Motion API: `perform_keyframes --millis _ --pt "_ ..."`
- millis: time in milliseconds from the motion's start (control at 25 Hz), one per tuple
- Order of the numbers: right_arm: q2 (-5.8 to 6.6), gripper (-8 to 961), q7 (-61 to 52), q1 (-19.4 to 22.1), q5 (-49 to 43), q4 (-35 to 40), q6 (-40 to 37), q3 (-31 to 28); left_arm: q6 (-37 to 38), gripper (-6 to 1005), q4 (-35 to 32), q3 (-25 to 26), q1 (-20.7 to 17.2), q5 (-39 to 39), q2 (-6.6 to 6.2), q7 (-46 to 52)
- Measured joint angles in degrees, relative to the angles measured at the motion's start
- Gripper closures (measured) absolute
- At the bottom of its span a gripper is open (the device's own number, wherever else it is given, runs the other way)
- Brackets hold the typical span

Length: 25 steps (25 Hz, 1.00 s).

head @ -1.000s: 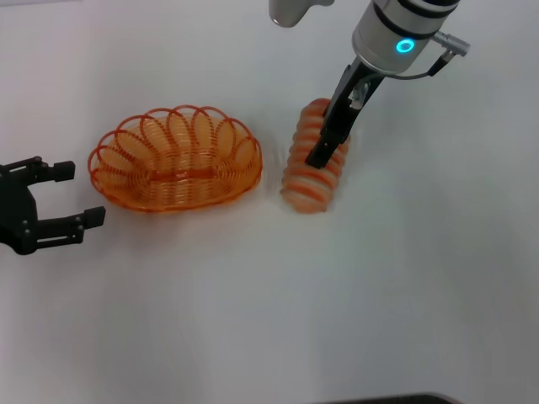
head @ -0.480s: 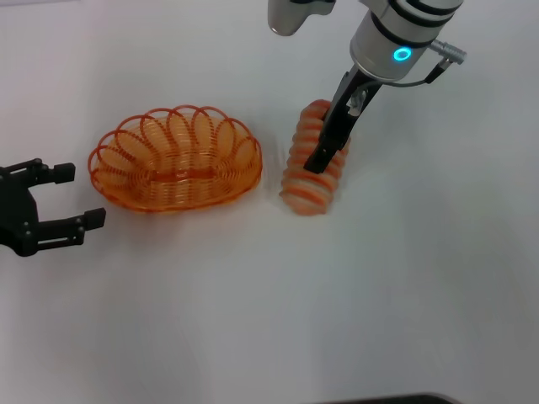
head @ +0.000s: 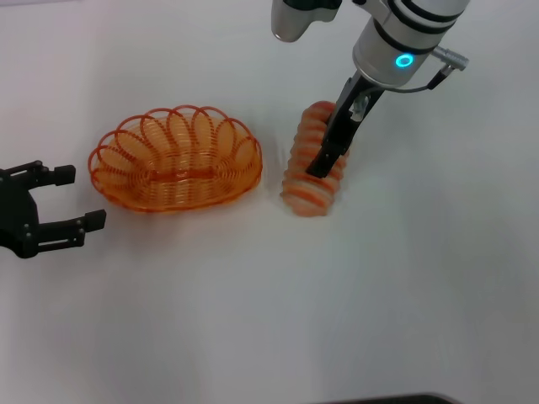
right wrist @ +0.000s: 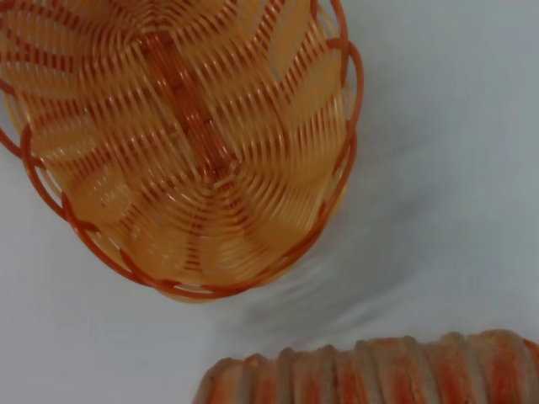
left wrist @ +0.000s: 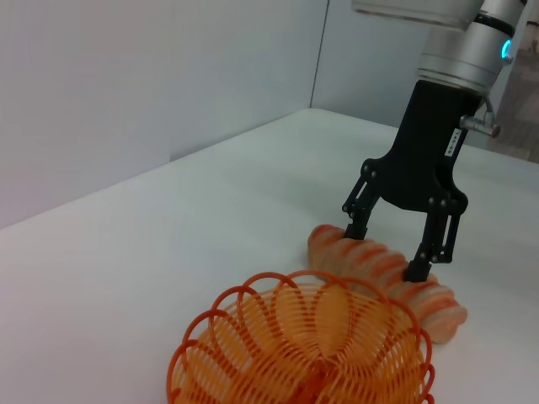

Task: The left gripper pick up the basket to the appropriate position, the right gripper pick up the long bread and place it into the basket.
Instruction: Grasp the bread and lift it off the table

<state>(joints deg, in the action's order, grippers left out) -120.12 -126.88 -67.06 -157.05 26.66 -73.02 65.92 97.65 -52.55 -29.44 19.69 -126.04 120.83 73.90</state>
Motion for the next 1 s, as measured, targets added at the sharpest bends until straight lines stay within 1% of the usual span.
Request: perform_keyframes --millis 600,800,1000 --pt "-0.11 93 0.2 -0.3 0.0 -0.7 0.7 0.7 0.0 179 0.7 0.0 0.1 0.0 -0.05 -0.2" --pt "-0.11 199 0.3 -0.4 0.1 -0.7 0.6 0.7 0.0 180 0.7 0.0 0.1 0.0 -0.07 -0.2" --pt "-0.11 254 0.3 -0.4 0.1 -0.7 0.6 0.8 0.0 180 0.7 0.0 0.1 0.0 -0.07 -0.2"
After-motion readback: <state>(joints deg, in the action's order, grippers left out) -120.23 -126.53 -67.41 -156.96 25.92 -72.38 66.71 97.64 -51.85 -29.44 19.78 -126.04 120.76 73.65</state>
